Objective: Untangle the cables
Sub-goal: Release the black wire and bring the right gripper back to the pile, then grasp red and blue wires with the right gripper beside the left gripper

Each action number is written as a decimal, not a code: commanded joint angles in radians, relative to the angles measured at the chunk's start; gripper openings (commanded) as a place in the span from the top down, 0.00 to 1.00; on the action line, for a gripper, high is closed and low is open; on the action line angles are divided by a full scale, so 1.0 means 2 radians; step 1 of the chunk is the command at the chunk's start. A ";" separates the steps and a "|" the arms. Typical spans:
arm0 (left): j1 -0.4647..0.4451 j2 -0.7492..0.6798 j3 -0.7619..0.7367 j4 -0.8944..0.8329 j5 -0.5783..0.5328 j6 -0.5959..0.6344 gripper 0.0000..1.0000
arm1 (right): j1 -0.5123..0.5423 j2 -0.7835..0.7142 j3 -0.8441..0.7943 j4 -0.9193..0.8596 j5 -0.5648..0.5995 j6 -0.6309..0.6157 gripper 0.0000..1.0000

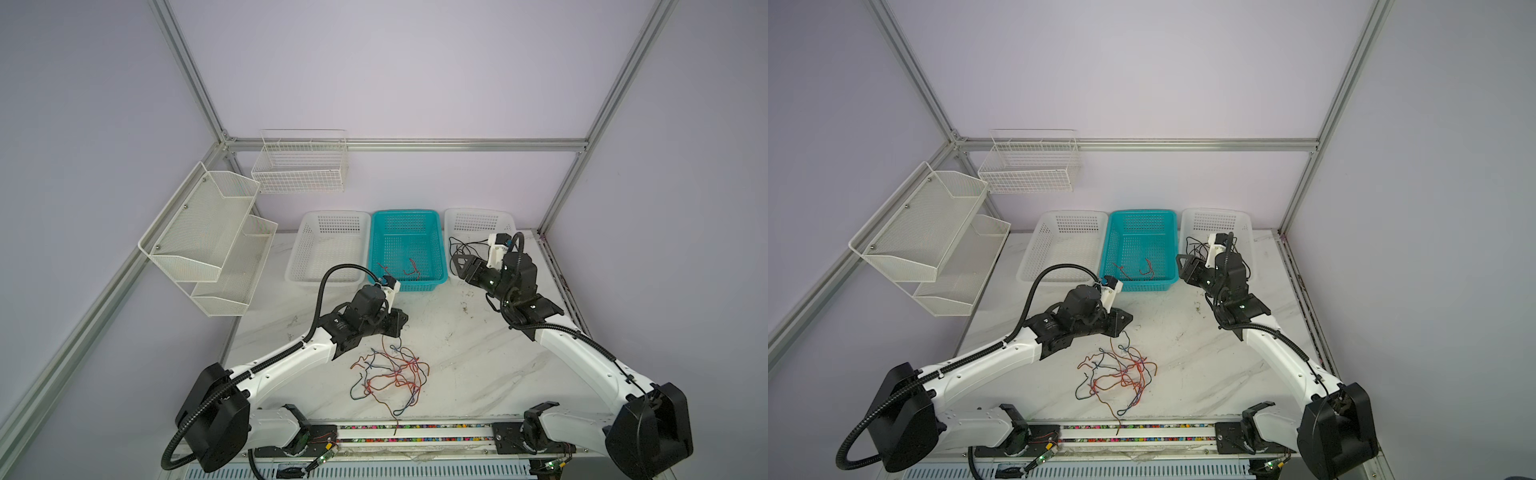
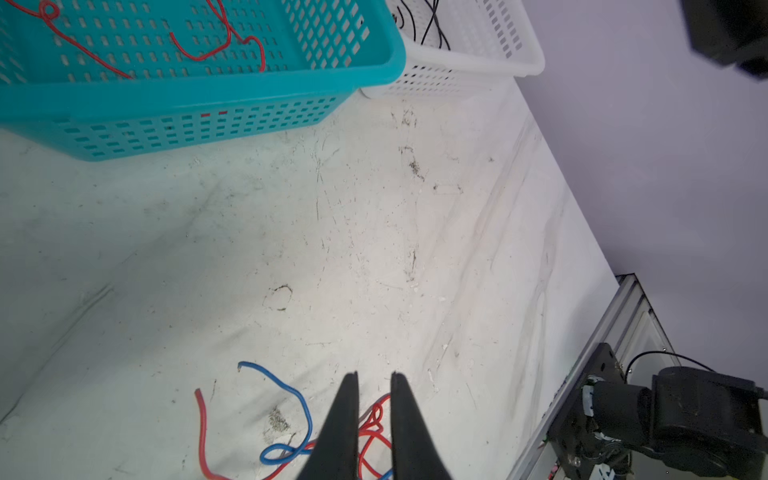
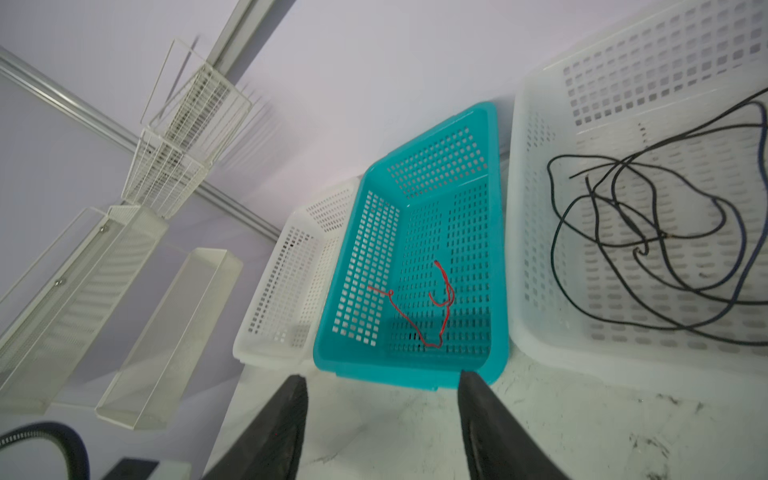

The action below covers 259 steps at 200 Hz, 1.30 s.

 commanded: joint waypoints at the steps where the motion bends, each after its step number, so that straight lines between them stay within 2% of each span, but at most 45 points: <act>1: 0.006 -0.030 0.039 -0.030 -0.007 -0.002 0.77 | 0.035 -0.040 -0.028 -0.033 -0.036 -0.025 0.38; 36: 0.008 -0.089 -0.007 -0.079 -0.030 -0.032 0.49 | 0.119 -0.083 -0.077 -0.113 -0.031 -0.045 0.37; 68: 0.009 -0.140 -0.047 -0.143 -0.040 -0.061 0.40 | 0.181 -0.114 -0.113 -0.155 0.000 -0.034 0.37; 103: 0.009 -0.176 -0.100 -0.177 -0.042 -0.094 0.39 | 0.251 -0.101 -0.127 -0.169 0.024 -0.030 0.38; 149: 0.008 -0.184 -0.144 -0.173 -0.018 -0.116 0.39 | 0.345 -0.053 -0.125 -0.151 0.051 -0.026 0.40; 176: 0.008 -0.177 -0.156 -0.162 -0.018 -0.115 0.40 | 0.375 -0.014 -0.119 -0.144 0.082 -0.020 0.42; 206: 0.008 -0.149 -0.149 -0.159 -0.024 -0.102 0.42 | 0.383 0.007 -0.116 -0.136 0.103 -0.012 0.46; 229: 0.008 -0.130 -0.146 -0.156 -0.032 -0.091 0.43 | 0.383 0.013 -0.119 -0.129 0.113 -0.009 0.54; 259: 0.008 -0.115 -0.147 -0.147 -0.039 -0.086 0.46 | 0.383 0.017 -0.117 -0.128 0.124 -0.006 0.76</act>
